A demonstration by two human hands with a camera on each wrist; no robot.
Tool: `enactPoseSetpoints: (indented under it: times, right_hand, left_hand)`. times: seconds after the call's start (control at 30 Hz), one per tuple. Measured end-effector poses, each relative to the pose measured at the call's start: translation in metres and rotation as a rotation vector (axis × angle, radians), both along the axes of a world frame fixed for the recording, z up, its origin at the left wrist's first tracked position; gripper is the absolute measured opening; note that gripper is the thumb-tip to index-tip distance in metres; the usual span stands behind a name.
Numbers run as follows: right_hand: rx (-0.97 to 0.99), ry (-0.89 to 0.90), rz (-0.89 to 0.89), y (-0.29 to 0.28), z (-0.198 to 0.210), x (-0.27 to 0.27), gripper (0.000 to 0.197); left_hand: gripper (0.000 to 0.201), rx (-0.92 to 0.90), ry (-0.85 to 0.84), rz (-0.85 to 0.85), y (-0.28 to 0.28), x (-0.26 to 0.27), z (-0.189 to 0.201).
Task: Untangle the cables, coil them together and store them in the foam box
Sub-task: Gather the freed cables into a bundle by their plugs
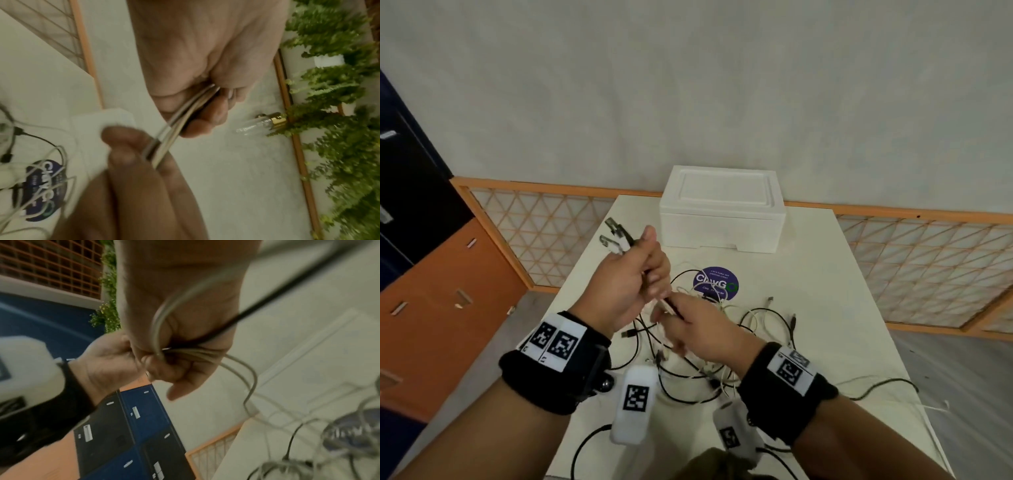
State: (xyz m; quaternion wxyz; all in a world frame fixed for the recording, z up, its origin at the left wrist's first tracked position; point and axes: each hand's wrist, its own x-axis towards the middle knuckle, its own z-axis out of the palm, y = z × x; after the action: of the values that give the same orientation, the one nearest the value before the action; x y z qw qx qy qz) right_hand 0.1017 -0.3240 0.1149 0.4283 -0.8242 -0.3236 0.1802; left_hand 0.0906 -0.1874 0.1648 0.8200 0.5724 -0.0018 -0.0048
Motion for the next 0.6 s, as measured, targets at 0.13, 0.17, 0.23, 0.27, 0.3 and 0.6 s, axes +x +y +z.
enactPoseSetpoints:
  times: [0.13,0.17,0.23,0.27,0.3,0.6]
  right_hand:
    - [-0.322,-0.28,-0.001,-0.041,0.001,0.011,0.029]
    - [-0.388,-0.296,-0.022,-0.053,0.004,0.014,0.031]
    - [-0.498,-0.368,-0.081,-0.079,0.014,0.021,0.035]
    - [-0.53,-0.399,-0.125,-0.093,0.02,0.025,0.036]
    - [-0.549,-0.423,-0.173,-0.106,0.026,0.027,0.037]
    - [-0.732,-0.369,-0.57,-0.221,0.026,0.019,0.075]
  left_hand:
    - [0.057,-0.096,0.094,0.142,0.035,0.001,-0.019]
    - [0.057,-0.089,0.111,0.186,0.043,0.002,-0.028]
    - [0.056,-0.076,0.166,0.296,0.061,0.006,-0.046]
    - [0.055,-0.094,0.208,0.352,0.07,0.007,-0.054]
    - [0.054,-0.121,0.252,0.404,0.079,0.007,-0.062]
    - [0.037,-0.102,0.551,0.711,0.128,-0.008,-0.13]
